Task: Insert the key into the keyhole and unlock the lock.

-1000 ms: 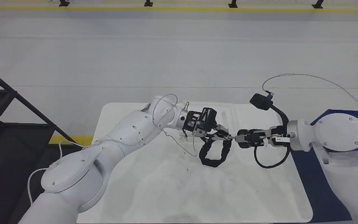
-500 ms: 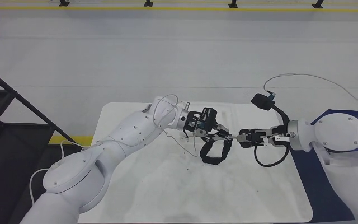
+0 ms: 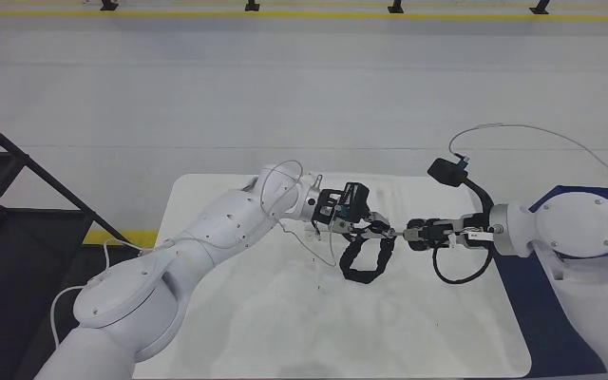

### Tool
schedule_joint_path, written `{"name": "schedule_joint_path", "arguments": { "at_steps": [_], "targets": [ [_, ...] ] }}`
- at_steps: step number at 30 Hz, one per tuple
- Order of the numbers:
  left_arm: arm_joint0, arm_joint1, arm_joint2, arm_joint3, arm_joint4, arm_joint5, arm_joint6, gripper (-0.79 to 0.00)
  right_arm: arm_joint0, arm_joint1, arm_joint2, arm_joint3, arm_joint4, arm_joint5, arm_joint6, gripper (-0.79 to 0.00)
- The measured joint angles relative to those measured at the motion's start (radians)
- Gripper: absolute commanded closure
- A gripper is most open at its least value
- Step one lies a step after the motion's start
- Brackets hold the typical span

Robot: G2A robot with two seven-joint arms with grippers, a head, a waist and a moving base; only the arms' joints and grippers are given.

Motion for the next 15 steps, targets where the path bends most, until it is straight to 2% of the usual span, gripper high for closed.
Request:
{"name": "schedule_joint_path", "arguments": {
  "at_steps": [15],
  "targets": [
    [0.006,0.004,0.006,-0.016,-0.062,-0.030,-0.030,0.000,0.009,0.010,-0.015,-0.007,-0.012,0.000,-0.014,0.000]
  ]
}}
